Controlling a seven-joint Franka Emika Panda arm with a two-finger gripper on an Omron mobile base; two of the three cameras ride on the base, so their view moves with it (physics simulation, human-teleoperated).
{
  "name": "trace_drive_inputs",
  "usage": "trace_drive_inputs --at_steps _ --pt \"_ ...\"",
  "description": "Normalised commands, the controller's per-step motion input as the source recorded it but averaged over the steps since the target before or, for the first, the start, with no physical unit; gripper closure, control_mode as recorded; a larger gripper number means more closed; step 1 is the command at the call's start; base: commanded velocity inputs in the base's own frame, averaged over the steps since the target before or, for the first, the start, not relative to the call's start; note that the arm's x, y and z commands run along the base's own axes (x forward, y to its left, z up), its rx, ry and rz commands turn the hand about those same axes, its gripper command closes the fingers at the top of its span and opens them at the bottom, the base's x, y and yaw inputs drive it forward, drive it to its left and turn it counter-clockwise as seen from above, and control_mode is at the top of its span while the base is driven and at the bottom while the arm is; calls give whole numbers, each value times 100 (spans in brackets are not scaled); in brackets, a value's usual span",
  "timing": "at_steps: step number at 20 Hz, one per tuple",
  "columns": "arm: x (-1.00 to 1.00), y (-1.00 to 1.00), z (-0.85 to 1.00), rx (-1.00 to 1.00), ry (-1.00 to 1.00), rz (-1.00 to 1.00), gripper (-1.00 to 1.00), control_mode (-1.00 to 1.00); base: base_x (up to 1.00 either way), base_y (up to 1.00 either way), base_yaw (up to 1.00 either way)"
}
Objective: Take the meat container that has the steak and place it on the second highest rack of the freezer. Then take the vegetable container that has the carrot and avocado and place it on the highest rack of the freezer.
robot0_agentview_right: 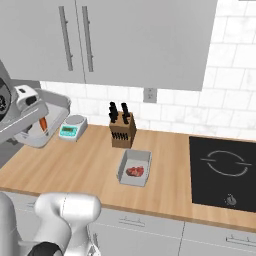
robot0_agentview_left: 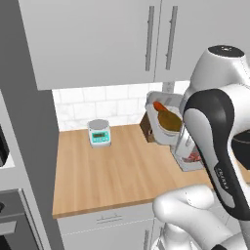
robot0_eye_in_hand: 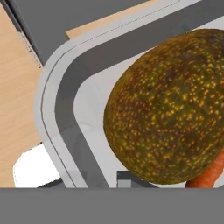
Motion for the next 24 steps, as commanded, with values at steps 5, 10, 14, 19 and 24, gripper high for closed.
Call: trace_drive_inputs --at_steps 5,10,14,19,24 --pt "0 -2 -12 0 1 5 100 -100 0 0 0" --pt "-5 1 0 0 0 0 100 100 -68 21 0" --pt "0 0 0 0 0 0 100 100 -100 39 0" --pt "0 0 0 0 0 0 100 100 -93 83 0" --pt "0 0 0 0 0 0 100 100 -23 100 0"
